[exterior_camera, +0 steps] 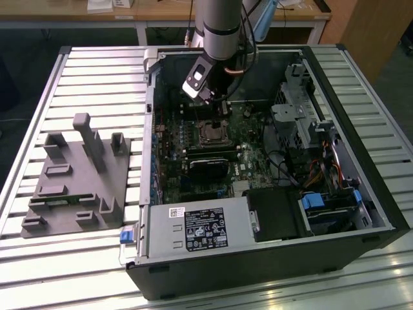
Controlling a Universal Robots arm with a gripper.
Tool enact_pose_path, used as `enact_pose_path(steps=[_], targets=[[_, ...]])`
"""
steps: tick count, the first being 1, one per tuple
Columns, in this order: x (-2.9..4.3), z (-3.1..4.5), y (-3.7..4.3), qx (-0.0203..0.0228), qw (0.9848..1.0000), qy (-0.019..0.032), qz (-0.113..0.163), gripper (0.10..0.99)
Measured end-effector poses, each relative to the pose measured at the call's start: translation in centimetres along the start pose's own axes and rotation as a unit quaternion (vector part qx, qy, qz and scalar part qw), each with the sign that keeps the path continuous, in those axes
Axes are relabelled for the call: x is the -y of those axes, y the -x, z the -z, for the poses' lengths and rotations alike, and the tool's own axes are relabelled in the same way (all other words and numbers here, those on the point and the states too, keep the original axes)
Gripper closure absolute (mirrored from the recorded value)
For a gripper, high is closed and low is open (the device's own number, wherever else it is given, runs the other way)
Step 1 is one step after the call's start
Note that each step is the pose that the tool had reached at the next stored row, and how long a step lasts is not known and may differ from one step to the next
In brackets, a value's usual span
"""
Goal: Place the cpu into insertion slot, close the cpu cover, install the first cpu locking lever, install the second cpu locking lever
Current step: 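Close the cpu cover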
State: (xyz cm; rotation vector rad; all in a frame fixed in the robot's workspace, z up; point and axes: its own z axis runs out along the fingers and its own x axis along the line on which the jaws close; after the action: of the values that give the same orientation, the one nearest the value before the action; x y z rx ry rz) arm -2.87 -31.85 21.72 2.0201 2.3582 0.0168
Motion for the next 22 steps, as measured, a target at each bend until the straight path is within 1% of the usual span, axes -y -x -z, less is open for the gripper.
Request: enact_pose_path(steps=[4,10,16,22], targets=[[0.00,0.00,0.00,-0.0007,0.9997,0.0005,0.024,0.980],[0.01,-0.01,0.00,-0.0016,0.9986,0.0011,0.053,0.980],[0.02,-0.01,0.00,-0.0022,0.9969,0.0016,0.079,0.980],[0.02,-0.01,0.00,-0.0028,0.9944,0.0021,0.106,0.980]])
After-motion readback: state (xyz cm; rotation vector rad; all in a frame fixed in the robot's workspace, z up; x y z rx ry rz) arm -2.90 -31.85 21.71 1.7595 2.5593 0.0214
